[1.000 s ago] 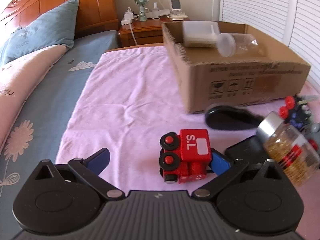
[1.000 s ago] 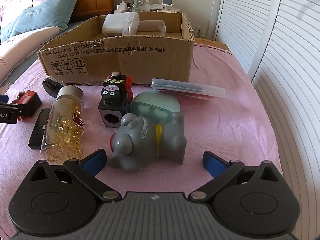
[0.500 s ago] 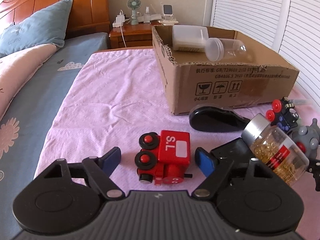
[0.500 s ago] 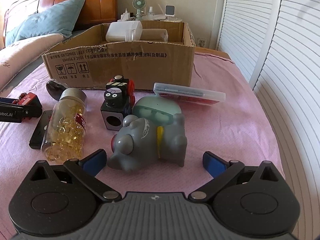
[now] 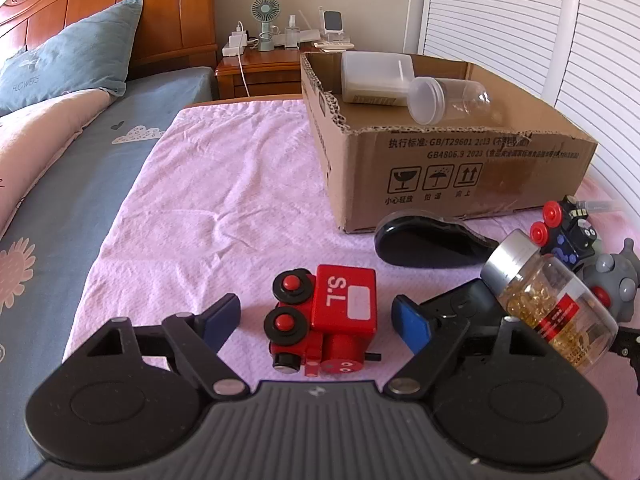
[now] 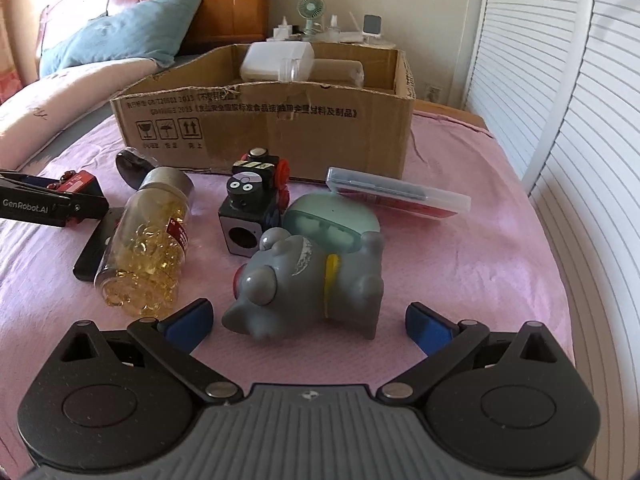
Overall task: Organize rigid objects
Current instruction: 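Move the left tool to the red S.L train while the right tool approaches the grey elephant, then close the left tool on the red train while the right tool grasps the grey elephant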
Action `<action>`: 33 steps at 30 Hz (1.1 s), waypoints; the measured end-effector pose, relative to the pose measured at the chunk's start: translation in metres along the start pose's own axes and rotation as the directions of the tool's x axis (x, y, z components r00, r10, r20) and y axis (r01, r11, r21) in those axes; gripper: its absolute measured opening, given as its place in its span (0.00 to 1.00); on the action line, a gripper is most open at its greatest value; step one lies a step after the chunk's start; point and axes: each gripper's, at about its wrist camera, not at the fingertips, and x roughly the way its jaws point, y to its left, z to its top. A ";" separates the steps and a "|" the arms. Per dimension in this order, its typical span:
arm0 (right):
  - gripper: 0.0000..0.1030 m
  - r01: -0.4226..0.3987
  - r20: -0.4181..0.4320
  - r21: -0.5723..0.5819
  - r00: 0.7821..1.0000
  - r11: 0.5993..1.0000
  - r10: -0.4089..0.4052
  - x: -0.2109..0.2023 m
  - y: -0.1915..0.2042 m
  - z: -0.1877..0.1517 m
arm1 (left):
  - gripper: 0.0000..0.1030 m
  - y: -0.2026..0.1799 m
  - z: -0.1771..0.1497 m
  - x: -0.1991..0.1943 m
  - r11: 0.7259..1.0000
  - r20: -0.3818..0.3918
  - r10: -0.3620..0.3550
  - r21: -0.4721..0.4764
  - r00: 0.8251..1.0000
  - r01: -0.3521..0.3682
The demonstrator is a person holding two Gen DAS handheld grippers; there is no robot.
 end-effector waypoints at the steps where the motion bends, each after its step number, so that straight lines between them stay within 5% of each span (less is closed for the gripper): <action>1: 1.00 0.001 0.005 -0.001 1.000 1.000 -0.001 0.000 0.000 -0.001 | 0.80 0.000 0.000 0.000 1.000 0.000 0.000 0.000 1.000 0.000; 11: 1.00 0.001 -0.011 -0.004 1.000 1.000 -0.001 0.006 0.001 0.008 | 0.80 0.000 0.000 0.000 1.000 0.000 0.000 0.000 1.000 0.000; 20: 0.82 0.010 0.004 -0.001 1.000 1.000 -0.010 0.004 0.005 0.013 | 0.79 0.001 0.000 0.000 1.000 0.002 -0.002 -0.002 1.000 0.002; 26: 0.76 0.023 -0.002 0.004 1.000 1.000 -0.023 0.002 0.004 0.014 | 0.61 0.000 0.003 -0.002 1.000 -0.002 -0.010 0.011 1.000 0.010; 28: 0.76 0.026 -0.008 0.000 1.000 1.000 -0.026 0.001 0.005 0.015 | 0.48 0.000 0.005 -0.003 1.000 -0.008 -0.023 0.020 1.000 0.023; 33: 0.76 0.021 -0.032 -0.003 0.999 1.000 -0.021 -0.002 0.008 0.017 | 0.47 -0.001 0.008 -0.004 0.997 -0.043 -0.047 0.060 0.998 0.050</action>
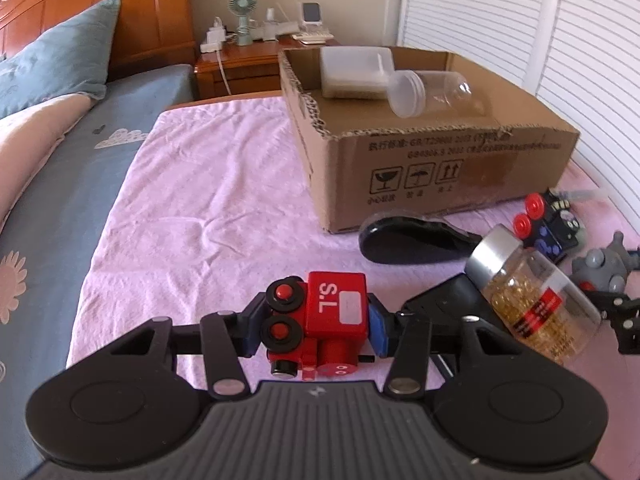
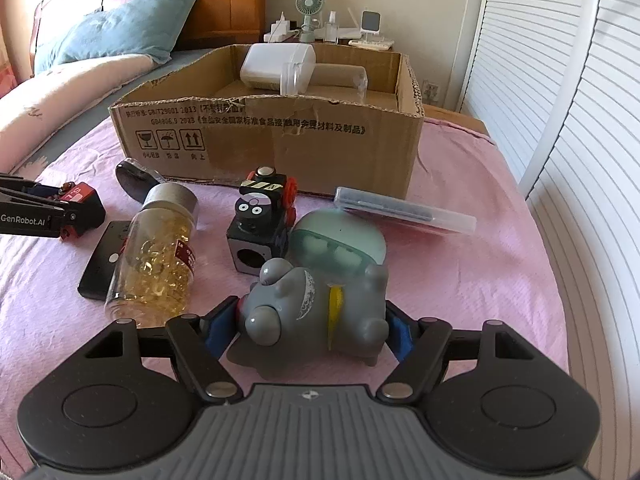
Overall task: Organize rigid objects
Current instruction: 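Close the left tool on the red train while the right tool grasps the grey elephant, then release the red train into the box with the left tool while the right tool drops the elephant in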
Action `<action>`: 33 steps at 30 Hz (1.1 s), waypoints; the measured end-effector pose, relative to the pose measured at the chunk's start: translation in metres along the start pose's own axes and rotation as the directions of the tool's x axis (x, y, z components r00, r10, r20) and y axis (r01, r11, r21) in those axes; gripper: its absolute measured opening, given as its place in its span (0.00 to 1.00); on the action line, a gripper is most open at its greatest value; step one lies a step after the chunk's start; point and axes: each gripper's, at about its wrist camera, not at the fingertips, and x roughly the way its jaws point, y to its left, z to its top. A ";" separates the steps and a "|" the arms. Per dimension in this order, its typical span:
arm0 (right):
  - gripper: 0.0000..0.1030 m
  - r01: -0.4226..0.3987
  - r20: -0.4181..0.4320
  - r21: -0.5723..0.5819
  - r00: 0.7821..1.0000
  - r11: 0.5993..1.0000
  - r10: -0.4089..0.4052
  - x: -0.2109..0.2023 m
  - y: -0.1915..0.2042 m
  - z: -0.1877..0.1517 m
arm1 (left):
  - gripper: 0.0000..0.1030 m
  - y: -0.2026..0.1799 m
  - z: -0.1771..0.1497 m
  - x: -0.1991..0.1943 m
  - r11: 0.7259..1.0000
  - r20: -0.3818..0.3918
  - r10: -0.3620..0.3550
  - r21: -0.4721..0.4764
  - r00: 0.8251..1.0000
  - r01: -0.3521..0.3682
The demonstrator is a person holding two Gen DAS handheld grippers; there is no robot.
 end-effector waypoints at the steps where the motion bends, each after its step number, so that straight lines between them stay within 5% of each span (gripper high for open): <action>1: 0.76 -0.001 -0.003 -0.005 1.000 1.000 0.001 -0.002 0.001 0.001 | 0.47 0.000 0.001 -0.001 1.000 -0.011 -0.006 0.008 1.000 0.006; 11: 0.76 -0.013 -0.002 -0.027 1.000 1.000 0.013 -0.031 -0.002 0.015 | 0.47 0.006 0.013 -0.029 0.996 -0.041 -0.071 0.057 0.997 0.074; 21: 0.76 -0.053 0.081 -0.041 0.995 0.998 0.057 -0.063 -0.008 0.041 | 0.47 -0.011 0.071 -0.065 0.982 0.087 -0.130 0.149 0.988 0.116; 29: 0.76 -0.057 0.136 -0.062 0.989 0.997 0.064 -0.071 -0.007 0.061 | 0.47 -0.032 0.117 -0.034 0.983 0.146 -0.123 0.155 0.982 0.100; 30: 0.76 -0.056 0.143 -0.061 0.988 0.997 0.065 -0.071 -0.007 0.063 | 0.50 -0.032 0.119 -0.029 0.987 0.148 -0.110 0.134 0.983 0.090; 33: 0.76 -0.059 0.159 -0.067 0.985 0.996 0.069 -0.074 -0.008 0.069 | 0.93 -0.029 0.119 -0.023 0.993 0.136 -0.104 0.074 0.985 0.095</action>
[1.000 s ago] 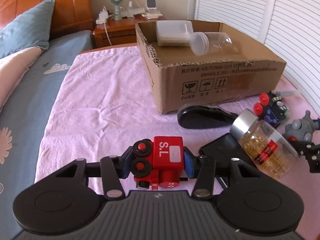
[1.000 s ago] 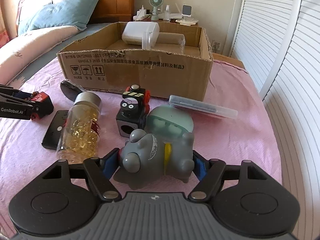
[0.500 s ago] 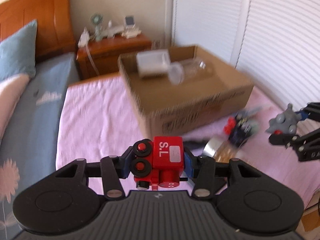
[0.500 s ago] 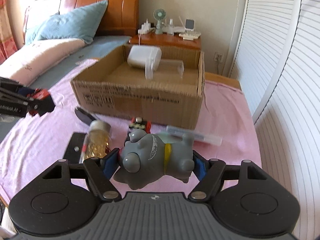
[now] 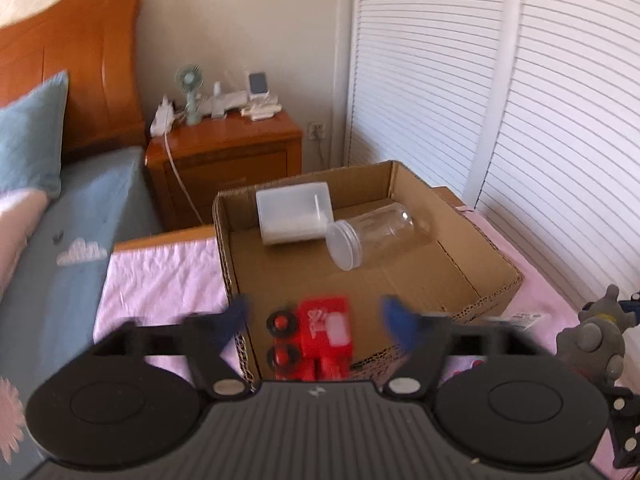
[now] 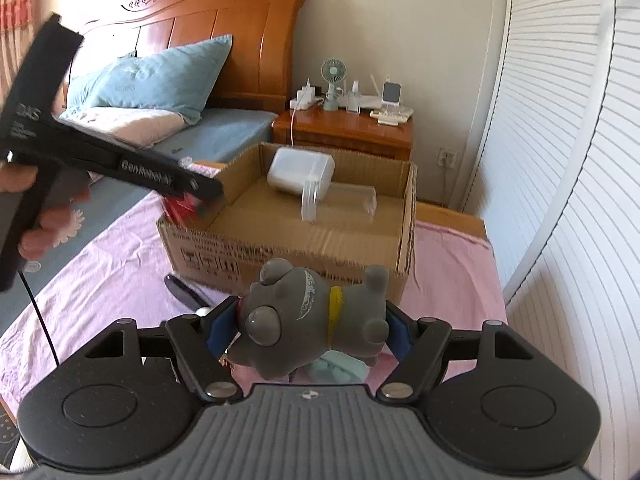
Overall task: Organize rigid objects
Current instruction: 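Release the red train into the box with the left tool while the right tool drops the elephant in, then withdraw the right tool from the box and move it to the clear pencil-lead case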
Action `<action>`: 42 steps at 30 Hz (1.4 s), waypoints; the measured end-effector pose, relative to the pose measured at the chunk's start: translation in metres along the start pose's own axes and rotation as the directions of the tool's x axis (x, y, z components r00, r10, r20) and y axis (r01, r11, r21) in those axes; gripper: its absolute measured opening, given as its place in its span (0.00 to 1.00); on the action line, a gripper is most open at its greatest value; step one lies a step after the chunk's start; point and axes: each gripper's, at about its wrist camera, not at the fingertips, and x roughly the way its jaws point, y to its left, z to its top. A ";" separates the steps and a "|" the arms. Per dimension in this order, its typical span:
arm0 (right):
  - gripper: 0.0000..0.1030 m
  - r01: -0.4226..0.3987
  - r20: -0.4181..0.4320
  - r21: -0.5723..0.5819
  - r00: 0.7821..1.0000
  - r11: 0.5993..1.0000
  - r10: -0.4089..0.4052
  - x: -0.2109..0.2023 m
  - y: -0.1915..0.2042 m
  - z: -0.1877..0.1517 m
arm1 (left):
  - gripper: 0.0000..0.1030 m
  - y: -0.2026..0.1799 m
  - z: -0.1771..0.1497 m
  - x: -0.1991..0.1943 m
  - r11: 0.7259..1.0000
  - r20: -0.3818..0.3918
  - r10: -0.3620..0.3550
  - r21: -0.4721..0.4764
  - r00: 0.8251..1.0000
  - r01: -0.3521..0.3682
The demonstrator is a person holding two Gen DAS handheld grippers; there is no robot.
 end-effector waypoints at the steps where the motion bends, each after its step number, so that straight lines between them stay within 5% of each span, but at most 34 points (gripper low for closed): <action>1: 0.76 -0.001 0.004 -0.003 1.000 1.000 0.001 -0.001 0.000 0.001 | 0.95 0.000 -0.003 -0.003 1.000 0.019 0.008 -0.002 1.000 -0.008; 8: 0.76 -0.003 0.009 0.001 1.000 1.000 0.003 0.003 0.000 0.011 | 0.97 -0.013 -0.029 -0.030 0.991 0.027 0.095 0.093 0.995 -0.097; 17: 0.76 -0.022 -0.001 0.042 1.000 0.999 0.022 0.020 -0.010 0.039 | 0.98 -0.018 -0.055 -0.068 0.992 -0.012 0.123 -0.003 0.992 -0.123; 29: 0.77 0.014 -0.085 0.116 0.996 0.993 -0.004 0.092 -0.031 0.093 | 0.98 -0.011 -0.068 -0.078 0.981 -0.022 0.190 -0.035 0.981 -0.191; 33: 0.98 0.030 -0.093 0.114 0.996 0.993 -0.019 0.098 -0.029 0.097 | 0.98 -0.005 -0.072 -0.076 0.978 -0.036 0.202 -0.050 0.979 -0.203; 42: 1.00 0.032 -0.102 0.090 0.995 0.995 -0.023 0.074 -0.022 0.082 | 0.98 -0.006 -0.078 -0.080 0.978 -0.045 0.196 -0.058 0.980 -0.198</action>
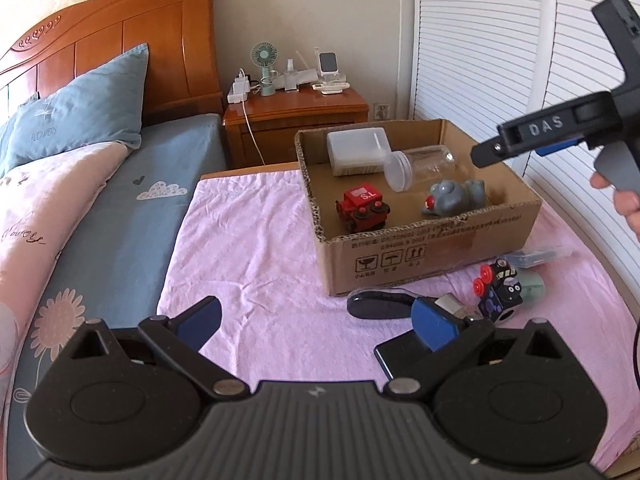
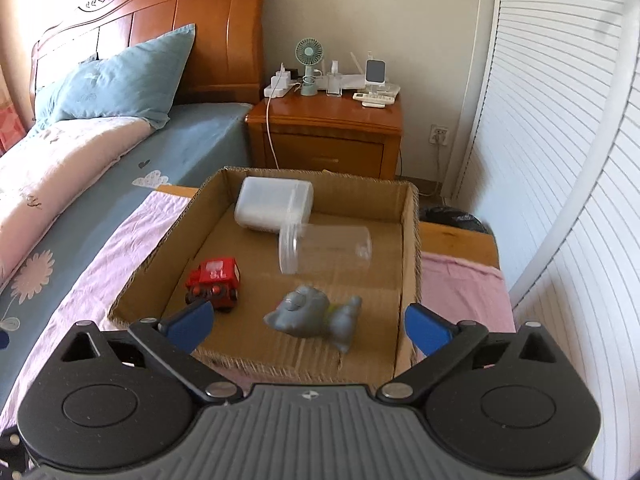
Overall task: Organize rigid objects
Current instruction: 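Withdraw the right tool from the box and move it to the clear pencil-lead case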
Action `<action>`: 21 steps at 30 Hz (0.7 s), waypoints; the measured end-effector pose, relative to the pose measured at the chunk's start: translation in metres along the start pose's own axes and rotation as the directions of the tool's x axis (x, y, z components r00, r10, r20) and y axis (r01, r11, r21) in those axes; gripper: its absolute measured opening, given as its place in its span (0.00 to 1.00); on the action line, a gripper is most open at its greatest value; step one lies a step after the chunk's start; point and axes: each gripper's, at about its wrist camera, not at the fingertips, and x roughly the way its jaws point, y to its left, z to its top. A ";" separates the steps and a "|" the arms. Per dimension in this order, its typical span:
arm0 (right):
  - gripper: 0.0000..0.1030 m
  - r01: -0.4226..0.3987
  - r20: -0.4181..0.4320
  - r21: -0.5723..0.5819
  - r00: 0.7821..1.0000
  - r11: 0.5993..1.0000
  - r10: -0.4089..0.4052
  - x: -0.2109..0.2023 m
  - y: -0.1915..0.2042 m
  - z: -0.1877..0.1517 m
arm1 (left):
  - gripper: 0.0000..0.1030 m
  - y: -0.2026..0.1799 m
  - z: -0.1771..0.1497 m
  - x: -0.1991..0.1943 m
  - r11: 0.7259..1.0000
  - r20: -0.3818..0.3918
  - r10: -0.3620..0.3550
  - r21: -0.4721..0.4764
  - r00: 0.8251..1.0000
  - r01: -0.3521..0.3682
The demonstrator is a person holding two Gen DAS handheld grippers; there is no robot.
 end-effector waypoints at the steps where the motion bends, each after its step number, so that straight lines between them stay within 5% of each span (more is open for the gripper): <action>1: 1.00 0.002 -0.002 0.002 1.000 1.000 -0.002 -0.003 -0.001 -0.002 | 0.98 0.000 0.000 -0.001 1.000 -0.001 0.000 -0.002 1.000 0.000; 11: 1.00 0.029 -0.040 0.053 0.999 0.998 -0.027 -0.014 -0.027 -0.032 | 0.98 -0.003 -0.007 -0.008 1.000 -0.025 0.005 -0.022 1.000 -0.006; 21: 1.00 0.048 -0.176 0.113 0.984 0.992 -0.027 0.034 -0.056 -0.057 | 0.98 -0.015 -0.010 -0.002 1.000 -0.060 0.012 -0.001 0.998 -0.012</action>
